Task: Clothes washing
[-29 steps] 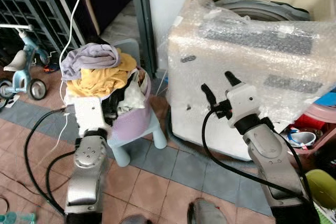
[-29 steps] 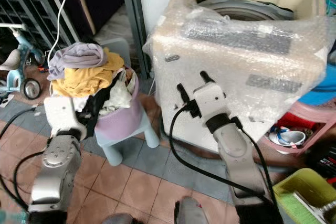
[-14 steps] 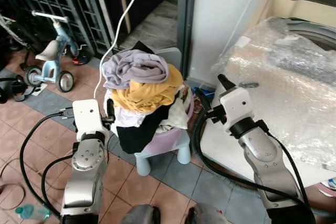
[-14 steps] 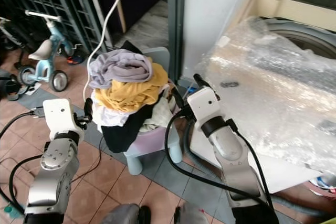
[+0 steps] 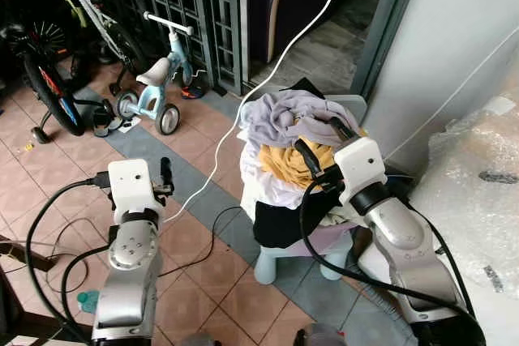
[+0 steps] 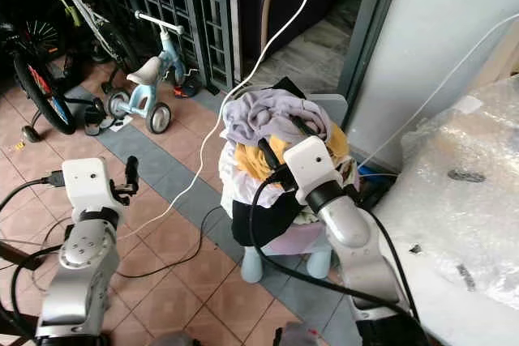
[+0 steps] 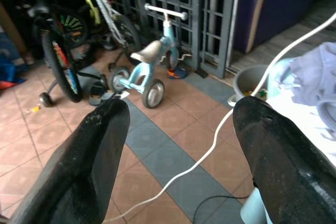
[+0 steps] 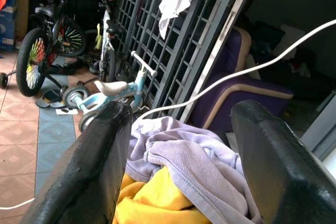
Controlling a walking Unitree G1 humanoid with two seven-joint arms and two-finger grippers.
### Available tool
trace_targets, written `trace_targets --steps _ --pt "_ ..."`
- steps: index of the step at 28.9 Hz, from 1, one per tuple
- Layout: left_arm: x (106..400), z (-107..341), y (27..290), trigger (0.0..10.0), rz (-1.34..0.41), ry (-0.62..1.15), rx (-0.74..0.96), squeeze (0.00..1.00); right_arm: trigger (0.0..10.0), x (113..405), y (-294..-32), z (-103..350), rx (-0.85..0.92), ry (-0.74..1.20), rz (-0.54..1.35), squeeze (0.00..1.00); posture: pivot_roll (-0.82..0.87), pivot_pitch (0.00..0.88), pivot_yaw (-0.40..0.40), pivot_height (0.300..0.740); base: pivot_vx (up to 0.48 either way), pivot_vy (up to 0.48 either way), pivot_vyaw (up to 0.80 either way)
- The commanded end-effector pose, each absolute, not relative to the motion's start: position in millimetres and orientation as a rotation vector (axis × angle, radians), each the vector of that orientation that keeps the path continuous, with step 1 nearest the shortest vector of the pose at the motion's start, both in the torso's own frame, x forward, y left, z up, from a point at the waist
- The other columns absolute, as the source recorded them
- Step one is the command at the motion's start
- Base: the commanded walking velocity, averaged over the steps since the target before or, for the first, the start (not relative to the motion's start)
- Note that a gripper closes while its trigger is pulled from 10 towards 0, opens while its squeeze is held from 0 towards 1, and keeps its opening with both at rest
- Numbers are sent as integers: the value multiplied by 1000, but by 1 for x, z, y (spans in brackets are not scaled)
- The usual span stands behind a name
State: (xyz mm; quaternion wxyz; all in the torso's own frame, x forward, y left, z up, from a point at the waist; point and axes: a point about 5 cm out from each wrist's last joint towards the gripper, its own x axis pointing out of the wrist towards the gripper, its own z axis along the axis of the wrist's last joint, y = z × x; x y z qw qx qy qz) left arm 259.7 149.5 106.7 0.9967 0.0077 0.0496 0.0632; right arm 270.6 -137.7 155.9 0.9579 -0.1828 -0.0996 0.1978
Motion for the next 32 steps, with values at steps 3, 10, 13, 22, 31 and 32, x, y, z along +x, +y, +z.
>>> trace_targets --steps 3,10,13,22,31,32 --pt "257 110 155 10000 117 88 24 0 10000 277 -132 159 -379 -208 410 0 31 109 17 740 85 0 0" --pt "254 108 156 10000 121 88 17 0 10000 278 -130 155 -390 -185 428 0 32 112 11 740 304 0 0" --pt "253 107 154 10000 120 97 17 0 10000 279 -132 147 -437 -139 414 0 28 115 10 740 310 0 0" --pt "254 109 149 10000 88 92 -9 0 10000 283 -142 121 -508 22 361 0 36 122 10 740 187 0 0" --pt "250 106 149 10000 82 107 8 0 0 295 -156 112 -498 109 228 0 49 128 12 740 0 0 0" --pt "250 106 149 10000 82 107 8 0 0 295 -156 112 -498 109 228 0 49 128 12 740 0 0 0"
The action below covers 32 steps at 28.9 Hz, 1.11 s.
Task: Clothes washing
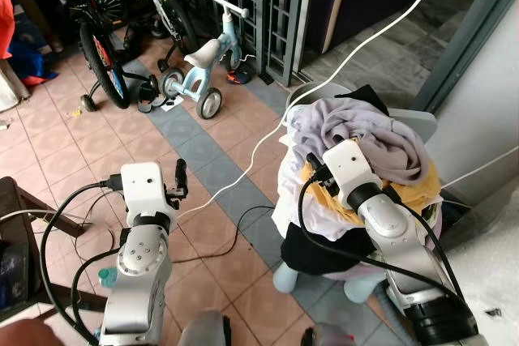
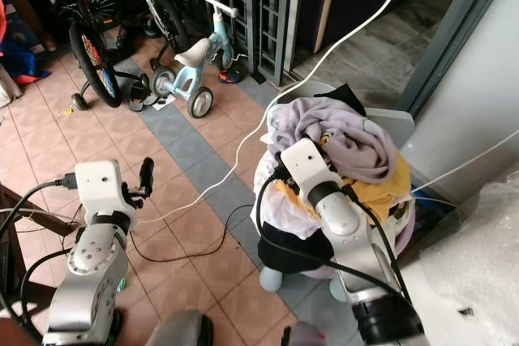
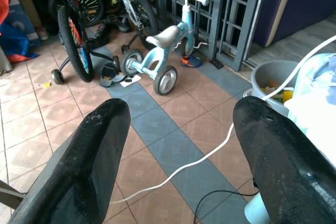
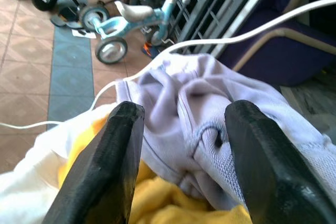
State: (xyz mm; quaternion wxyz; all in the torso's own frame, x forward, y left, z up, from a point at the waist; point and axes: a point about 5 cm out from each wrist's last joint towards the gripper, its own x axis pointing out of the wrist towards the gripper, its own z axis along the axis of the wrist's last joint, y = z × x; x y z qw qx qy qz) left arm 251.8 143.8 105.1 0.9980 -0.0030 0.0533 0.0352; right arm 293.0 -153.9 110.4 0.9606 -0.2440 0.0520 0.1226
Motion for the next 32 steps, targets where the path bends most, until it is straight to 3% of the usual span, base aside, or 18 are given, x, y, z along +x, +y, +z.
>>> trace_targets --steps 1,8,12,14,16,17,18,19,32 --pt "250 107 149 10000 82 107 10 0 0 297 -160 111 -512 122 199 0 50 128 13 740 0 0 0" --pt "250 106 151 10000 80 110 19 0 39 304 -172 135 -536 4 127 0 46 126 14 740 0 0 0" --pt "251 107 150 10000 76 106 21 0 0 305 -182 129 -551 52 91 0 47 128 16 740 0 0 0" --pt "252 107 151 10000 74 103 27 0 78 303 -179 116 -565 140 163 0 45 133 22 740 0 0 0" --pt "252 107 154 10000 81 103 32 0 1294 301 -174 113 -554 143 201 0 47 134 23 740 0 0 0" --pt "253 108 156 10000 90 102 34 0 2863 299 -171 111 -548 143 225 0 51 134 21 740 0 0 0" --pt "253 108 156 10000 90 102 34 0 2863 299 -171 111 -548 143 225 0 51 134 21 740 0 0 0" --pt "253 108 158 10000 95 102 36 0 0 297 -168 108 -537 159 237 0 52 131 20 740 0 0 0" --pt "253 103 150 10000 81 117 25 0 0 284 -163 81 -541 320 326 0 40 116 17 740 0 0 0"
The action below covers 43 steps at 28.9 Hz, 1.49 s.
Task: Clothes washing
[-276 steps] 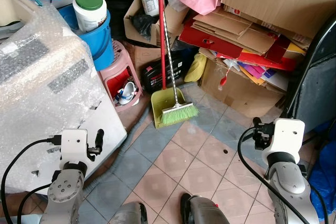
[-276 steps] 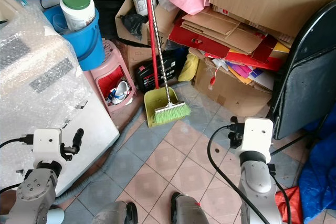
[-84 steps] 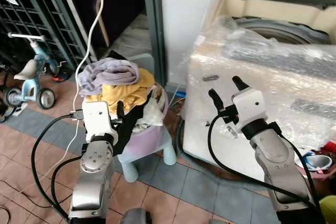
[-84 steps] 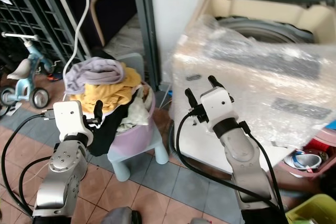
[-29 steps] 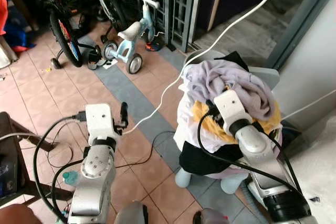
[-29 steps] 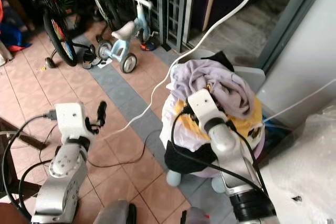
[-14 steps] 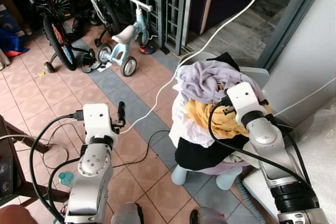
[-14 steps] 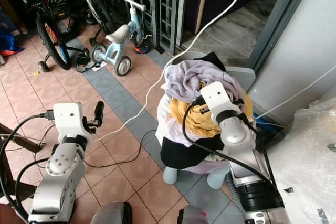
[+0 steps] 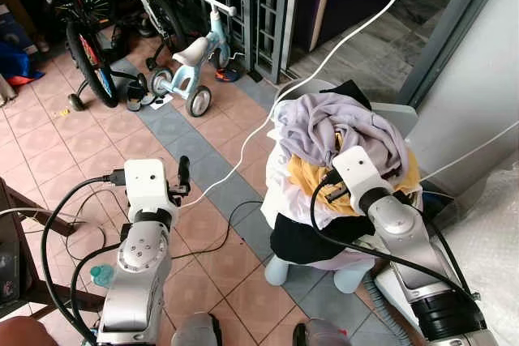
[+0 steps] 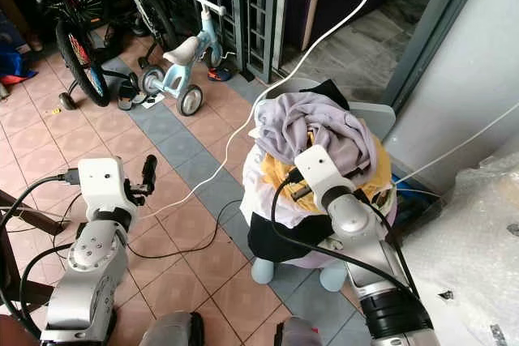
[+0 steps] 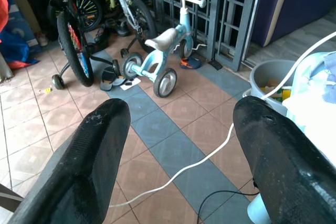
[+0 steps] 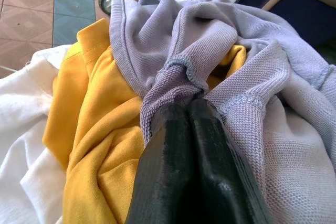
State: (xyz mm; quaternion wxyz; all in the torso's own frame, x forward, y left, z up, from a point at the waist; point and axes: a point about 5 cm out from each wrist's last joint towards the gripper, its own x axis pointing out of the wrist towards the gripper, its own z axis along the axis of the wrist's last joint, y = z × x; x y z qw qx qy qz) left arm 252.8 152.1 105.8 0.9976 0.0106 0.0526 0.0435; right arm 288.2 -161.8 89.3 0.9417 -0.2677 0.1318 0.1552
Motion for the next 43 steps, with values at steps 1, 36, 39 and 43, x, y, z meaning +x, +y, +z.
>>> trace_targets --steps 1,36,39,43 --pt "253 103 150 10000 81 117 25 0 0 284 -163 81 -541 320 326 0 40 116 17 740 0 0 0" --pt "256 101 150 10000 93 119 20 0 0 312 -185 183 -479 -61 121 0 18 114 14 740 0 0 0" --pt "256 100 150 10000 90 124 20 0 0 303 -181 143 -544 132 279 0 12 113 18 740 0 0 0" --pt "258 102 150 10000 87 123 21 0 0 289 -177 104 -567 297 419 0 27 115 18 740 0 0 0"
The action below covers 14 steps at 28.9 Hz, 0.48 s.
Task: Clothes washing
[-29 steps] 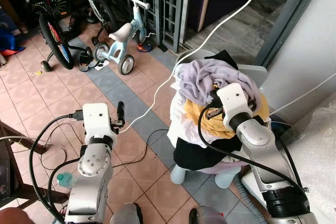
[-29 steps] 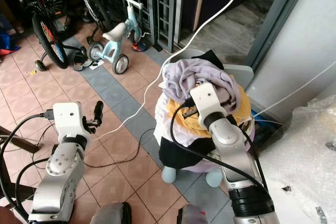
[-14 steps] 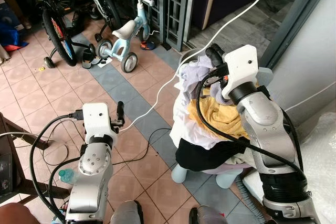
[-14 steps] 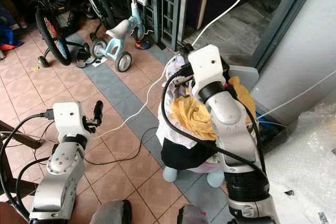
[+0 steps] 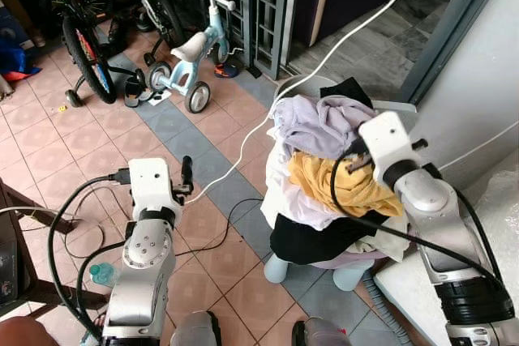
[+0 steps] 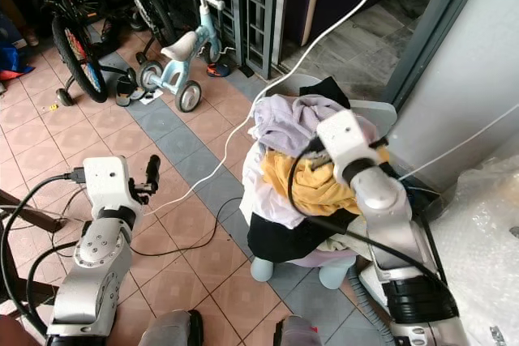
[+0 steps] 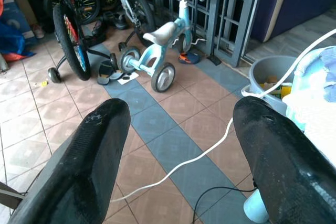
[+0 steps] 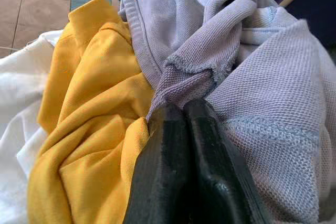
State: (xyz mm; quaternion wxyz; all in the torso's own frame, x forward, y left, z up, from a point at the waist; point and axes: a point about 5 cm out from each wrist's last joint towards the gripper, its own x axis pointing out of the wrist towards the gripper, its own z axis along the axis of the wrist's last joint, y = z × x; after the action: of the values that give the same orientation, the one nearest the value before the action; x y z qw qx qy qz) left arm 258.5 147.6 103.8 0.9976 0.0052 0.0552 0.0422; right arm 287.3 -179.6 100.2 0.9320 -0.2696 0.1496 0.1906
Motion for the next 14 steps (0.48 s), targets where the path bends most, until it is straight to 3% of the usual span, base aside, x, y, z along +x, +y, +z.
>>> trace_targets --steps 1,3,4,5,6,14 --pt "258 102 150 10000 87 123 21 0 0 289 -177 104 -567 297 419 0 27 115 18 740 0 0 0" --pt "258 102 151 10000 89 123 24 0 0 289 -175 105 -565 296 429 0 27 115 18 740 0 0 0" --pt "257 102 150 10000 78 121 30 0 5843 294 -170 110 -554 260 446 1000 39 126 22 740 0 0 0" --pt "257 102 149 10000 70 120 34 0 5843 298 -166 115 -547 233 457 1000 42 127 23 740 0 0 0" --pt "256 103 147 10000 60 117 39 0 10000 303 -161 122 -531 185 456 1000 50 130 24 740 0 0 0" --pt "251 103 144 10000 49 122 48 0 10000 324 -142 145 -492 55 371 1000 70 131 20 740 0 0 0"
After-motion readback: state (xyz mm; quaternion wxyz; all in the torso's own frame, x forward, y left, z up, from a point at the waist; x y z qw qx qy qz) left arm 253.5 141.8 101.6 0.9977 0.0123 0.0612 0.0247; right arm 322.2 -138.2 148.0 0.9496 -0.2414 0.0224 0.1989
